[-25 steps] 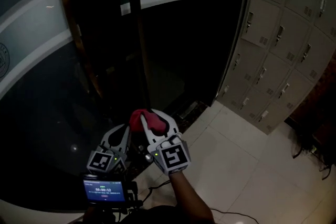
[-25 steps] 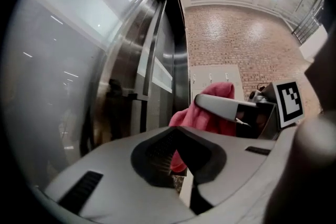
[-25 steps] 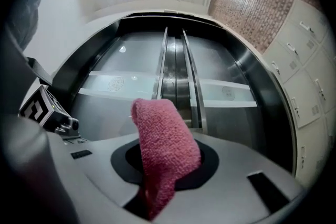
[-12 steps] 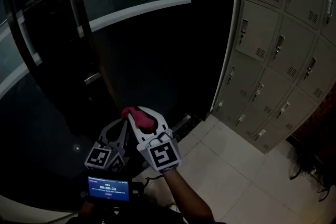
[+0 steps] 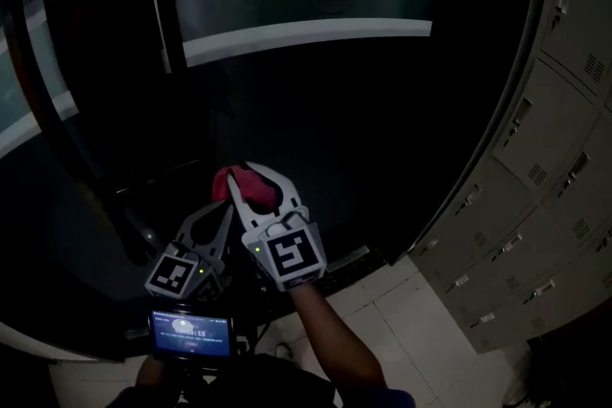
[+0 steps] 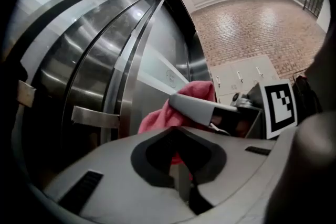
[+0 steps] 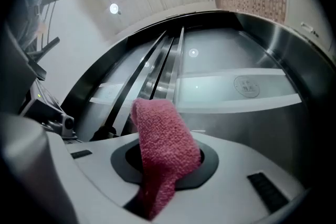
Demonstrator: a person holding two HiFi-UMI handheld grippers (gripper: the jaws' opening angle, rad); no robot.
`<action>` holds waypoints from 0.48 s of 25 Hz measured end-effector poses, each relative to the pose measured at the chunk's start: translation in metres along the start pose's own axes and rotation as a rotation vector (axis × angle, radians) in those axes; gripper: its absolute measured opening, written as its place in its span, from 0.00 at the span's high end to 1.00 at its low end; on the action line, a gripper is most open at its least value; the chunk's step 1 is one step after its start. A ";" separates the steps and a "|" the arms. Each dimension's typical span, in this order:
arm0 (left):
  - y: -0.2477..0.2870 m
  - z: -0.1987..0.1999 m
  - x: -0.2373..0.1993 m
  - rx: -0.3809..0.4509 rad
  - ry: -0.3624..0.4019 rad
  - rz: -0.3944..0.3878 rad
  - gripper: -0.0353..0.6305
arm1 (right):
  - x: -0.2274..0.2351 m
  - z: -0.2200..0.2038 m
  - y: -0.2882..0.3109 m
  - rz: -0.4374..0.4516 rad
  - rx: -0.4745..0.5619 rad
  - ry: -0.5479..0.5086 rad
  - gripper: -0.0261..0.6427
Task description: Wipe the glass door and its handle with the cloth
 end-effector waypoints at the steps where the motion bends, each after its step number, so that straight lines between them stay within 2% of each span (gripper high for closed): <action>1: 0.010 0.001 -0.006 -0.001 -0.004 -0.006 0.93 | 0.008 -0.002 0.015 0.025 0.002 -0.012 0.84; 5: 0.038 -0.007 -0.023 -0.023 -0.044 -0.011 0.93 | 0.038 -0.010 0.067 0.114 0.013 -0.048 0.84; 9: 0.058 -0.020 -0.030 -0.051 -0.003 0.040 0.93 | 0.059 -0.017 0.103 0.175 0.030 -0.030 0.84; 12: 0.076 -0.029 -0.030 -0.065 -0.002 0.080 0.93 | 0.071 -0.026 0.119 0.214 0.051 -0.012 0.84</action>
Point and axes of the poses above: the fingertips, and each gripper's own axes: y forward along the fingers, x to its right, z out of its top, the point moved 4 cm from there along -y, backward along the fingers, and after that the axes turned 2 degrees about -y, right-handed, at the moved point
